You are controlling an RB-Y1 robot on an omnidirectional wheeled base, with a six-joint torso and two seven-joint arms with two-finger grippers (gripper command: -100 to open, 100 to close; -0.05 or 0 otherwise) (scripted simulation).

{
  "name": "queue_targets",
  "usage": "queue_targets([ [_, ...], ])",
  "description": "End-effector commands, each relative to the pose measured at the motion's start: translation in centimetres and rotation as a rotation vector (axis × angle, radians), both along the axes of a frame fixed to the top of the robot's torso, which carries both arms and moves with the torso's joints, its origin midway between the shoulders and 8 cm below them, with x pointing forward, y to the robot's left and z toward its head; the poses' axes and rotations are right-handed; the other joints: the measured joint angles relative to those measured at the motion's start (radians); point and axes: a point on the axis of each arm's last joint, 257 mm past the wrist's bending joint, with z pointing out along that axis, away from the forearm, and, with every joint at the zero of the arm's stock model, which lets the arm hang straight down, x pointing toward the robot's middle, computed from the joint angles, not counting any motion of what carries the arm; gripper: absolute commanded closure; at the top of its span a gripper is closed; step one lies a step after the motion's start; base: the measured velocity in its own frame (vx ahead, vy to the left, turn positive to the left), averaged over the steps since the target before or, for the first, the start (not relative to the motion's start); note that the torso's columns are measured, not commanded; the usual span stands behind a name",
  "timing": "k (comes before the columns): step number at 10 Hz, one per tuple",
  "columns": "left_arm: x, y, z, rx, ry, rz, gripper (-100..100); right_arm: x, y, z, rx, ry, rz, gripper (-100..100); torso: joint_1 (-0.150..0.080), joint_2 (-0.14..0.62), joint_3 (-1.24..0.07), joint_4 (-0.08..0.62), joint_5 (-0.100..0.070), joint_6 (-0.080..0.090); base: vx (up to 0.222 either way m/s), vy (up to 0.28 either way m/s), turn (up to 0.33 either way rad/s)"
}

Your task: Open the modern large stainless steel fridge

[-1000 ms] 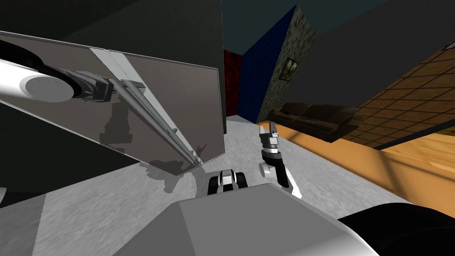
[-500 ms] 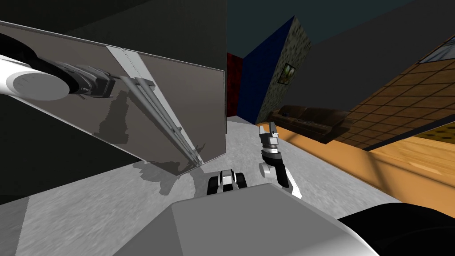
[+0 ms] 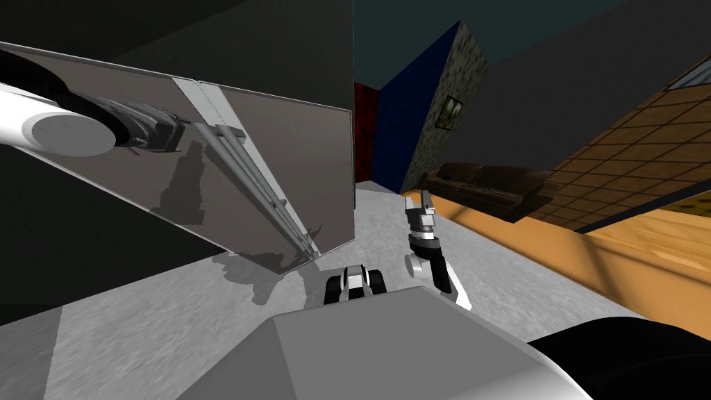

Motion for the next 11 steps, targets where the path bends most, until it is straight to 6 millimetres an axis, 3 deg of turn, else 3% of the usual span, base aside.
queue_targets([
  [1, 0.0, 0.1, 0.0, -0.001, -0.002, 0.001, 100, 0.0, 0.0, 0.0, 0.000, 0.000, 0.000, 0, 0.004, 0.001, 0.001, -0.001, 0.004, -0.002, 0.000, 0.008, 0.005],
  [2, 0.5, -2.3, 0.2, -0.004, -0.005, -0.063, 100, 0.0, 0.0, 0.0, 0.000, 0.000, 0.000, 0, 0.006, 0.003, 0.002, -0.001, 0.006, -0.004, -0.124, 0.164, -0.081],
  [3, 0.5, -2.3, 0.2, -0.004, -0.005, -0.063, 100, 0.0, 0.0, 0.0, 0.000, 0.000, 0.000, 0, 0.016, 0.010, 0.007, 0.002, 0.008, -0.005, -0.197, 0.198, -0.084],
  [11, 1.2, -12.0, 0.3, -0.010, -0.004, -0.319, 100, 0.0, 0.0, 0.0, 0.000, 0.000, 0.000, 0, 0.009, 0.005, 0.004, 0.001, 0.006, -0.005, -0.184, 0.188, -0.066],
])
